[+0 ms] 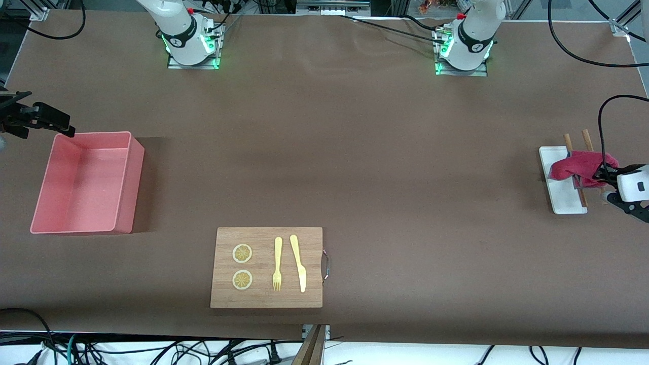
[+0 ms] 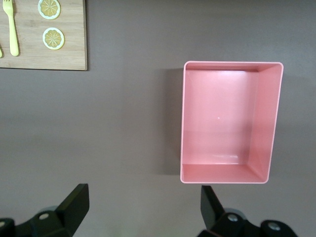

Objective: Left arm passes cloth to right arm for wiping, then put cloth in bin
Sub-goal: 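Carry the pink cloth with the left gripper toward the table middle, then hold the cloth out while the right gripper reaches and grasps it, then release the cloth from the left gripper and raise the left arm away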

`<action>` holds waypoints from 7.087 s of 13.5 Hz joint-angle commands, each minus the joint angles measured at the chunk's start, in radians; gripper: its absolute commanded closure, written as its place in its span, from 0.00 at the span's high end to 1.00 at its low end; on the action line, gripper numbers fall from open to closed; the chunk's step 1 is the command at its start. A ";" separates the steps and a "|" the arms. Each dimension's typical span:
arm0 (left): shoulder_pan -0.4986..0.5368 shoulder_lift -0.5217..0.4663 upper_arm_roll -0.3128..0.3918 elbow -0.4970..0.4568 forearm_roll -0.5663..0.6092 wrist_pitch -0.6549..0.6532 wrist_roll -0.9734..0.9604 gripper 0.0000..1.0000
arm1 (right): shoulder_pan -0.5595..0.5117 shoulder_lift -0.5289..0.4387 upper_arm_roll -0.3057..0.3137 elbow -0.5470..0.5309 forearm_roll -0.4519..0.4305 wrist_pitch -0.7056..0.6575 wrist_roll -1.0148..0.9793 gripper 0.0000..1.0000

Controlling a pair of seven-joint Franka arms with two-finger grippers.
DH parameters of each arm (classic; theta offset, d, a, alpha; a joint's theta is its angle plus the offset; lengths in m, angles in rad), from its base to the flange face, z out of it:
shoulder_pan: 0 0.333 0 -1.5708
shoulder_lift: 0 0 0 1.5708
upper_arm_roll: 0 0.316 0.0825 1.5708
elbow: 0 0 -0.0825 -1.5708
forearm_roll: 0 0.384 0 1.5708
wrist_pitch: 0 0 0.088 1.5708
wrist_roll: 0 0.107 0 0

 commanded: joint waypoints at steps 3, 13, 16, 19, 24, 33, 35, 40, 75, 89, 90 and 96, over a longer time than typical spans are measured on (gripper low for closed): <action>-0.076 0.003 -0.014 0.158 -0.109 -0.153 -0.006 0.00 | -0.011 -0.007 0.006 -0.007 0.014 0.007 -0.002 1.00; -0.402 0.005 -0.015 0.284 -0.875 -0.348 -0.883 0.00 | -0.011 0.019 0.006 -0.007 0.005 0.023 -0.002 1.00; -0.600 0.011 -0.015 0.296 -1.038 -0.216 -1.295 0.00 | -0.009 0.060 0.008 -0.012 0.003 0.013 -0.001 1.00; -0.786 0.013 -0.015 0.301 -1.155 0.022 -1.594 0.00 | -0.011 0.090 0.006 -0.012 0.006 0.012 -0.004 1.00; -1.022 0.031 -0.009 0.304 -1.152 0.387 -1.872 0.00 | 0.000 0.097 0.014 -0.012 0.138 0.010 0.344 0.99; -1.026 0.036 -0.011 0.304 -1.151 0.434 -1.937 0.00 | 0.121 0.151 0.020 -0.018 0.325 0.137 0.804 0.99; -1.027 0.036 -0.011 0.304 -1.151 0.434 -1.937 0.00 | 0.190 0.197 0.020 -0.018 0.325 0.190 0.864 0.99; -1.026 0.037 -0.009 0.306 -1.151 0.436 -1.937 0.00 | 0.307 0.274 0.020 -0.015 0.325 0.372 1.071 0.99; -0.985 0.014 -0.003 0.289 -1.029 0.382 -1.933 0.51 | 0.437 0.343 0.017 -0.015 0.434 0.465 1.234 0.00; -0.569 -0.192 -0.009 0.275 -0.633 -0.435 -1.539 1.00 | 0.586 0.455 0.020 -0.029 0.376 0.361 1.112 0.00; -0.567 -0.240 -0.008 0.251 -0.582 -0.475 -1.478 1.00 | 0.600 0.462 0.020 -0.030 0.425 0.394 1.122 0.00; -0.494 -0.689 -0.009 -0.330 -0.310 -0.282 -1.098 1.00 | 0.641 0.554 0.019 -0.029 0.437 0.408 1.125 0.00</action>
